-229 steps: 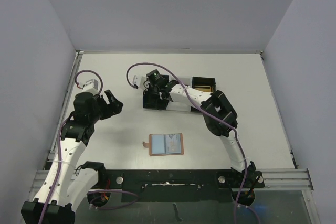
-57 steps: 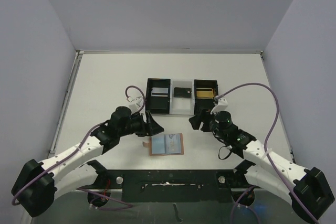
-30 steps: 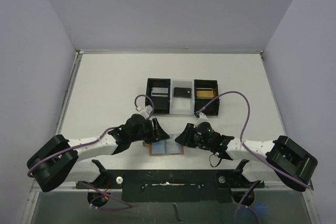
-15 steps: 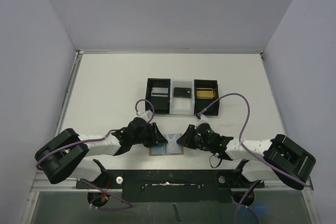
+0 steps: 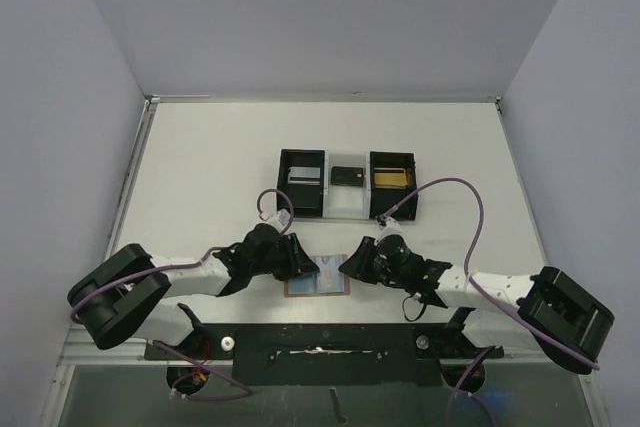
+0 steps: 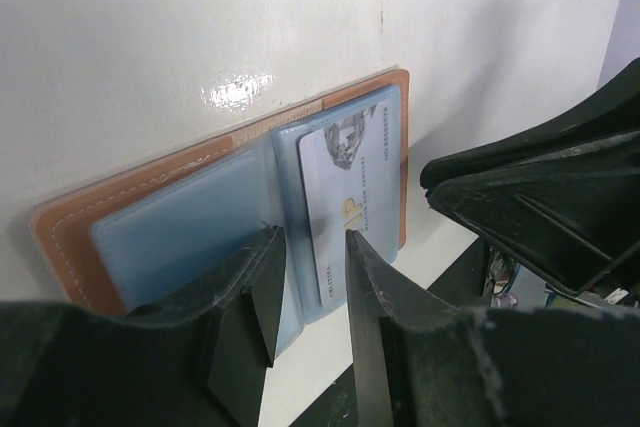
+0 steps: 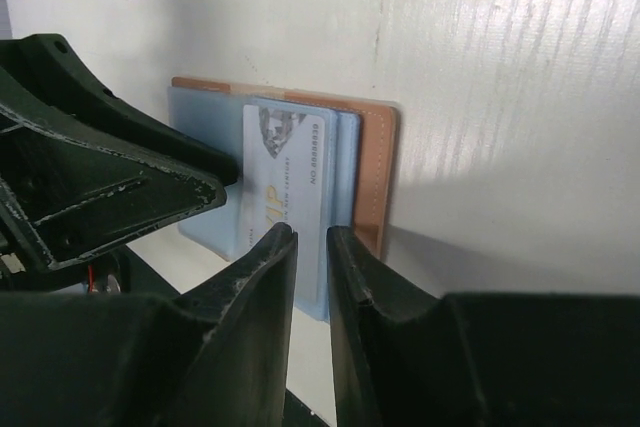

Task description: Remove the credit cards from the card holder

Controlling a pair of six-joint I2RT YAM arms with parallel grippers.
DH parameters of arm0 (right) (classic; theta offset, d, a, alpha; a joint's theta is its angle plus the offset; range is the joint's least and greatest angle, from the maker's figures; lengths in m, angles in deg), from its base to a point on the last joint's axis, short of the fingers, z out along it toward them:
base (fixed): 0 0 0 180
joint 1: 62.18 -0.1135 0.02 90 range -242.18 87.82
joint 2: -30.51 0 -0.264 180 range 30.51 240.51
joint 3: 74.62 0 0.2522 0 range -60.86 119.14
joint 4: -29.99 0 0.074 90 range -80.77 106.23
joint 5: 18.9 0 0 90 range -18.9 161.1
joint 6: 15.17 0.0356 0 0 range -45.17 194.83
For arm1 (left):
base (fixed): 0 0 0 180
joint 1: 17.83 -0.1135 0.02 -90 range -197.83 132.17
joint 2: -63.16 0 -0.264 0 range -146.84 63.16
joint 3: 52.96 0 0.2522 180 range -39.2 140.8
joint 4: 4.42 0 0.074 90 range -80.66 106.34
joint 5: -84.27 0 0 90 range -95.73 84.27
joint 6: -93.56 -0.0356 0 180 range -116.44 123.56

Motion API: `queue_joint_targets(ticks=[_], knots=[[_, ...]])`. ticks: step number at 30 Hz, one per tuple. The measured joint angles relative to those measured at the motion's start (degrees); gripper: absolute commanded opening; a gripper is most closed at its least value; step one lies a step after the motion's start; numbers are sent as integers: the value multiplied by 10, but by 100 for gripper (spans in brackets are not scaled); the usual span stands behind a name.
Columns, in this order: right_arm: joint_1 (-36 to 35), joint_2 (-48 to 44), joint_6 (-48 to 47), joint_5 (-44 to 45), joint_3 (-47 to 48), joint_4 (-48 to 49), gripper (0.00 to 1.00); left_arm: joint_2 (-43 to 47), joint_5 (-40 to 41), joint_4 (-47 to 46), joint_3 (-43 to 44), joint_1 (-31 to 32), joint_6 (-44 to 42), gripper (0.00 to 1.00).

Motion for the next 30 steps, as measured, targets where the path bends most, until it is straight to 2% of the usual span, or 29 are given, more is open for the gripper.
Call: queue_joint_targets(ticks=[7, 13, 21, 26, 30], knots=[[0, -9, -9, -1, 21, -13, 22, 20, 6, 23, 3, 0, -9, 33], [0, 63, -2, -17, 27, 15, 21, 17, 4, 23, 4, 0, -10, 34], [0, 91, 6, -23, 34, 49, 20, -3, -8, 2, 4, 0, -4, 33], [0, 92, 6, -23, 34, 50, 19, -3, -5, -9, -3, 0, 4, 28], [1, 96, 6, -24, 34, 55, 19, -6, -2, -22, -11, -1, 12, 16]])
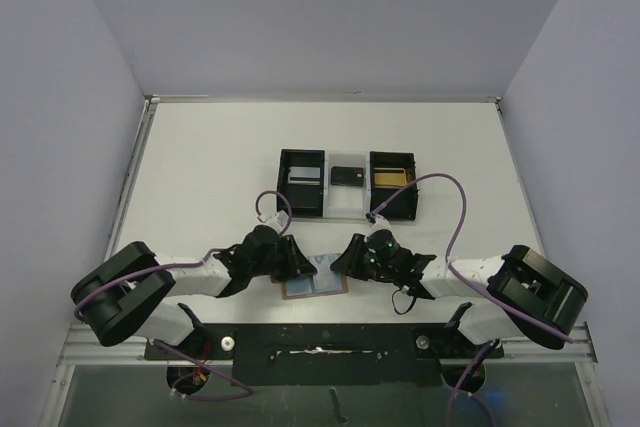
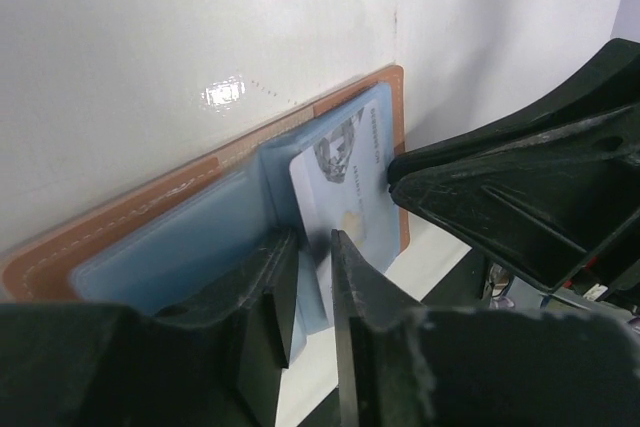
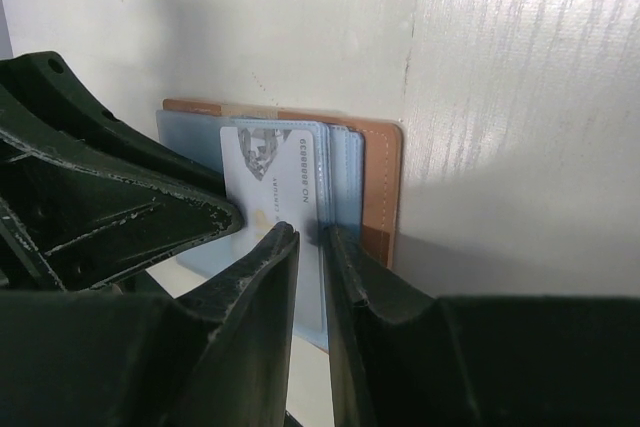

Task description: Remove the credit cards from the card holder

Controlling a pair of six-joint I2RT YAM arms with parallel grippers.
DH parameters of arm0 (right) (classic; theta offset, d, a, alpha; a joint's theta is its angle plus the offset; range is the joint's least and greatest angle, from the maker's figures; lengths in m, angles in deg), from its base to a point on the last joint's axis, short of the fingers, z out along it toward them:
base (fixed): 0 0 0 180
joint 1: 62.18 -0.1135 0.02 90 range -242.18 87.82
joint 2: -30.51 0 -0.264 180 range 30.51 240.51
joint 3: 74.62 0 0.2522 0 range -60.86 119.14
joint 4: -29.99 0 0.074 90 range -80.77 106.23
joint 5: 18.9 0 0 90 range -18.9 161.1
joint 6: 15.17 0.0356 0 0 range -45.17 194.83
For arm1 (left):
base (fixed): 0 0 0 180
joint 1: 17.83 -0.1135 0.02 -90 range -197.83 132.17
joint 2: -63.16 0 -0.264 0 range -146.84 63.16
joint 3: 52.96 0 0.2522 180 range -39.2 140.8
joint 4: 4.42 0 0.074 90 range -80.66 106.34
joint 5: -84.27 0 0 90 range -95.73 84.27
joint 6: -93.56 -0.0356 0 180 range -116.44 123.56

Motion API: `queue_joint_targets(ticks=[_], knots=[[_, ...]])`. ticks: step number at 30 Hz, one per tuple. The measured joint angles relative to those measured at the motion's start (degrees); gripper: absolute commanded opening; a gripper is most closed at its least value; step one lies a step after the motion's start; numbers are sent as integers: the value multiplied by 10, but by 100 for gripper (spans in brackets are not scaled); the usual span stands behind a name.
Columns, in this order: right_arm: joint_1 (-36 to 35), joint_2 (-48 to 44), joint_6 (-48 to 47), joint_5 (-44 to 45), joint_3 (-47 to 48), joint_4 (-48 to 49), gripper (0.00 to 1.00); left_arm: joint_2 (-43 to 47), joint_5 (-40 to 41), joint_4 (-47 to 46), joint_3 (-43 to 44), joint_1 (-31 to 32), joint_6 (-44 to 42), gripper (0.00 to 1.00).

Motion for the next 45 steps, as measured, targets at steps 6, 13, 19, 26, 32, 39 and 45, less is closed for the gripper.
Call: queue_joint_targets(ticks=[6, 13, 19, 26, 32, 39, 45], knots=[[0, 2, 0, 0, 0, 2, 19, -2, 4, 1, -2, -1, 6, 3], [0, 2, 0, 2, 4, -6, 19, 14, 8, 6, -9, -1, 9, 1], [0, 2, -4, 2, 10, -21, 18, 42, 9, 15, -16, -1, 9, 1], [-1, 0, -14, 2, 23, -49, 20, 58, 9, 29, -21, -1, 8, 2], [-1, -13, -43, 0, 42, -91, 24, 58, 9, 29, -21, -1, 5, 2], [-5, -17, -68, -20, 69, -93, 27, 57, 9, 29, -21, -1, 3, 3], [-18, 31, -59, -17, 84, -92, 27, 55, 9, 29, -21, -2, 1, 14]])
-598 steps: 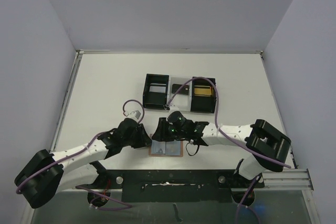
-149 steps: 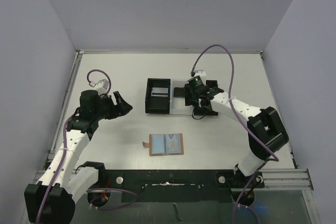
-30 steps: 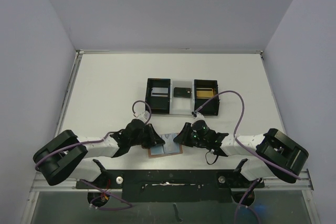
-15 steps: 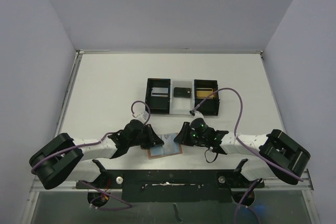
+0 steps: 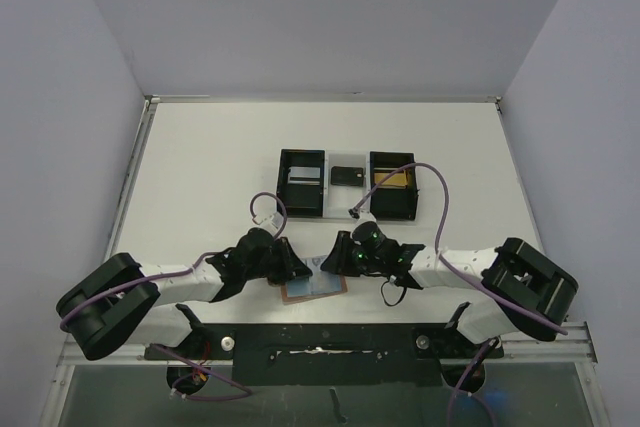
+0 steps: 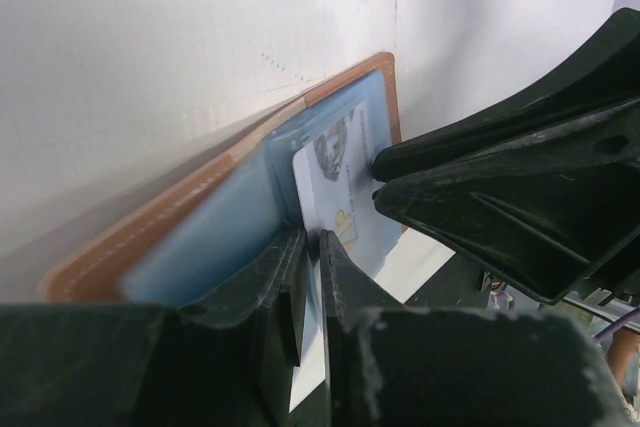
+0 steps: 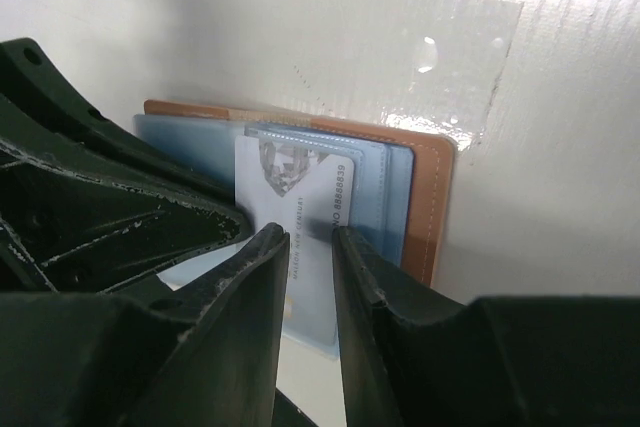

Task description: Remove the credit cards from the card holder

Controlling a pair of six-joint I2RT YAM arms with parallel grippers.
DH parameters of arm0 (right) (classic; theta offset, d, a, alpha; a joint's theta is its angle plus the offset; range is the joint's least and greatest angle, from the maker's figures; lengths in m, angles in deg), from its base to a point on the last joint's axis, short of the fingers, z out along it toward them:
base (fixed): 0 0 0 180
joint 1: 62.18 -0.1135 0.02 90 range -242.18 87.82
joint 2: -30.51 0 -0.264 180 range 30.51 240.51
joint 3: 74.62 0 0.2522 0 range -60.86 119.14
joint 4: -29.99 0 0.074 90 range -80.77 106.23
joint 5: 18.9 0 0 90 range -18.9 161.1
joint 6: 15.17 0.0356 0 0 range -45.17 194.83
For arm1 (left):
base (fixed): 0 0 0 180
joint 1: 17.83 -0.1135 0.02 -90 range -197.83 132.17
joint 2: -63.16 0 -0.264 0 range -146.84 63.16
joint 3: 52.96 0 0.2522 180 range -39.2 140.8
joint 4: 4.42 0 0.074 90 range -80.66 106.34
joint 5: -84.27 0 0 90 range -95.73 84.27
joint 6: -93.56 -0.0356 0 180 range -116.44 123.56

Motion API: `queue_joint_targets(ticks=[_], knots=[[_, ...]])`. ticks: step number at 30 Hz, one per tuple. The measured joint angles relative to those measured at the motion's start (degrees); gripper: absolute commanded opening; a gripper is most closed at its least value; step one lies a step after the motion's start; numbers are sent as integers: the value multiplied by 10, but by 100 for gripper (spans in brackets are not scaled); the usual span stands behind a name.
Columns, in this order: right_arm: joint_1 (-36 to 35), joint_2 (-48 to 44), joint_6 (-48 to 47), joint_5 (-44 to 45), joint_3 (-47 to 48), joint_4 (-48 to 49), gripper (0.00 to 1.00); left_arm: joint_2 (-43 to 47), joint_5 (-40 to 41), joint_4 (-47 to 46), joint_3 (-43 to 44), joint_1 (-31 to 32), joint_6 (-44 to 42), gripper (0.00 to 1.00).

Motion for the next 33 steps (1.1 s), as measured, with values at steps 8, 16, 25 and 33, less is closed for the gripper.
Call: queue_joint_targets(ticks=[8, 16, 25, 33], knots=[[-1, 6, 35, 14, -5, 14, 27, -1, -14, -32, -16, -4, 15, 21], [-1, 6, 48, 15, -14, 31, 27, -16, -23, -81, -37, -5, 50, 6], [-2, 6, 55, 19, -15, 31, 25, 39, -10, -61, -54, -10, 58, 4], [-2, 6, 50, 19, -13, 28, 25, 82, -6, -1, -55, -23, 40, 4]])
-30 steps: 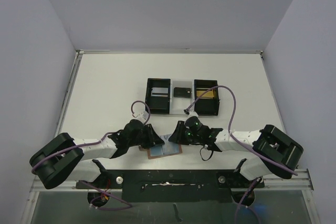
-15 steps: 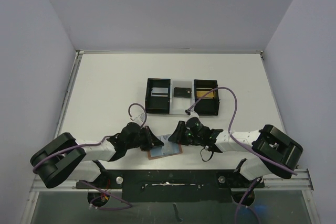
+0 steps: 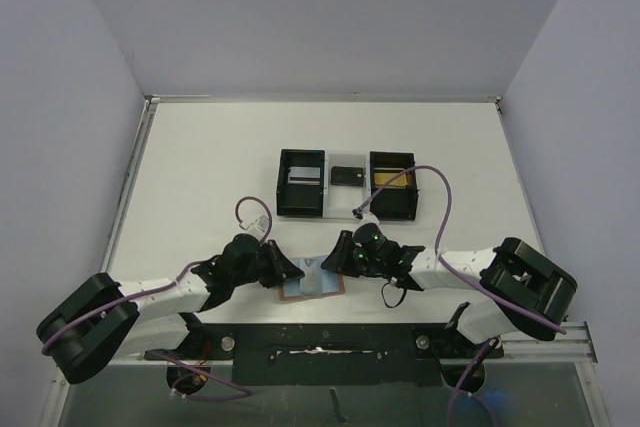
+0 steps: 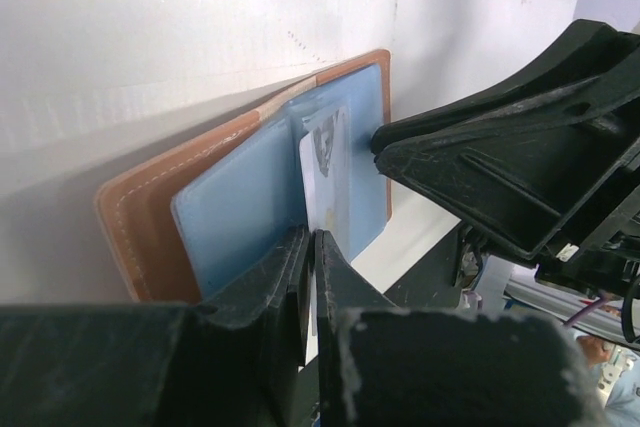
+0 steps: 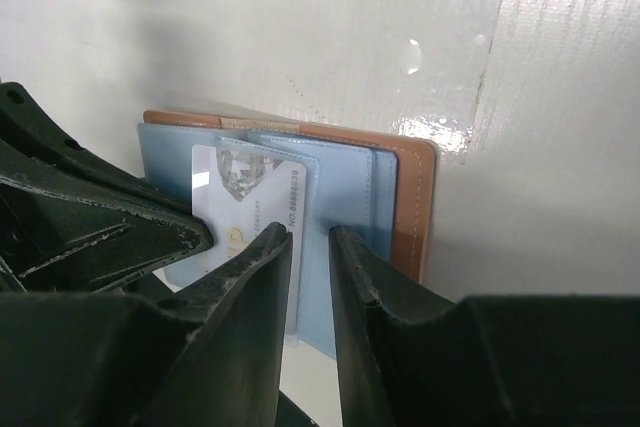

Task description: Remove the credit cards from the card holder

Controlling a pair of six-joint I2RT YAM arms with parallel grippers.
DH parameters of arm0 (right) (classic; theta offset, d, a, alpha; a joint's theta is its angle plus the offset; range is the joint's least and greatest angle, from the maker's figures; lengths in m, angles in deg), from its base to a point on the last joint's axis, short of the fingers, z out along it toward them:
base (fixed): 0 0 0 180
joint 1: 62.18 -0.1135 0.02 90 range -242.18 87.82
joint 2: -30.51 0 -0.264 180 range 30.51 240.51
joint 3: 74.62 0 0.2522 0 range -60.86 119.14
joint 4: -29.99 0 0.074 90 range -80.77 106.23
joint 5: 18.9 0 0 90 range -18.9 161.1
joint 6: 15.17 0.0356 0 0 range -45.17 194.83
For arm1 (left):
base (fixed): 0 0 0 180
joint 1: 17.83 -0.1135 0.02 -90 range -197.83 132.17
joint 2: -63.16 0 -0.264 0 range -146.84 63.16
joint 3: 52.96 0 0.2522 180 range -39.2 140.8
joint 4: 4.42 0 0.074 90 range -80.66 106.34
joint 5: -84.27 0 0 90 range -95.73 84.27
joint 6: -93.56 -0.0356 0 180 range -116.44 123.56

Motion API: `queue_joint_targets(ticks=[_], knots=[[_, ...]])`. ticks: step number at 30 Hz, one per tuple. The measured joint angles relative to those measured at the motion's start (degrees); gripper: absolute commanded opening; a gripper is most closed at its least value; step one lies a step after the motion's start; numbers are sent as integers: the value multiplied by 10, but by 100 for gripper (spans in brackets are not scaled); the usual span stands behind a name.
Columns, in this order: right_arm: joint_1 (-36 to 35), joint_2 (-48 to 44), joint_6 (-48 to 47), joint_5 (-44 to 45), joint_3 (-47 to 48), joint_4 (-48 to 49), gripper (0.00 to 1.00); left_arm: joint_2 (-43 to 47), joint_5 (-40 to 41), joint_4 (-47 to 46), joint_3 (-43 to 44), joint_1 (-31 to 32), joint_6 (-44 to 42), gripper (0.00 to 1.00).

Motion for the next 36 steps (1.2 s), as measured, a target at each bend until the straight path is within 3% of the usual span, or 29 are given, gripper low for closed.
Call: queue_joint_targets(ticks=[16, 26, 36], knots=[[-12, -5, -67, -20, 51, -52, 31, -21, -18, -4, 2, -7, -17, 12], [-19, 12, -12, -12, 31, -30, 31, -54, -39, -48, 11, -7, -12, 18], [-22, 12, 2, 0, 30, -30, 31, -56, -45, -35, 12, -7, -16, 32]])
